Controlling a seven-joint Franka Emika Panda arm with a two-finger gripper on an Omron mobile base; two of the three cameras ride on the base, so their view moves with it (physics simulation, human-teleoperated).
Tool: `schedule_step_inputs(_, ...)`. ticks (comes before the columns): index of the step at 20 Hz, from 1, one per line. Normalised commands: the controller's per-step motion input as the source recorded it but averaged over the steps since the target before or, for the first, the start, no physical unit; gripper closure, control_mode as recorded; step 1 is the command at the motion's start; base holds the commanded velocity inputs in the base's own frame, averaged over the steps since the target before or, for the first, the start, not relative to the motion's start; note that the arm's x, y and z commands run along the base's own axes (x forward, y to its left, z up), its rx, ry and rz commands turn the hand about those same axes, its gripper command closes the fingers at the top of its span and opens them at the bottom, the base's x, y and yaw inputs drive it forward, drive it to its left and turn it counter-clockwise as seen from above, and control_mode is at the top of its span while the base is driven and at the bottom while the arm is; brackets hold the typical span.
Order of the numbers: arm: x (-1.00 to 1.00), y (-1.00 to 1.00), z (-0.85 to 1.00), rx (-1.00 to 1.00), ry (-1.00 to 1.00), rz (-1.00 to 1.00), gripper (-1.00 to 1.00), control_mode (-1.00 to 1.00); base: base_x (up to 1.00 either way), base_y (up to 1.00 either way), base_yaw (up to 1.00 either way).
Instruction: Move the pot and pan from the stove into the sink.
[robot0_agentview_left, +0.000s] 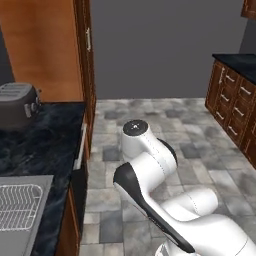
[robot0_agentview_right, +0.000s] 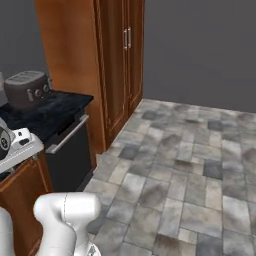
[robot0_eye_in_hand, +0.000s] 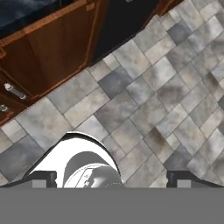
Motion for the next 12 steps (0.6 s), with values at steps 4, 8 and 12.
schedule_step_inputs(4,0.00,0.00,0.00,0.00,0.00,0.00,-1.00,1.00,0.08,0.00,-0.46)
schedule_step_inputs(8,0.00,0.00,0.00,0.00,0.00,0.00,-1.00,1.00,0.08,0.00,-0.46)
schedule_step_inputs(12,0.00,0.00,0.00,0.00,0.00,0.00,-1.00,1.00,0.09,0.00,-0.45)
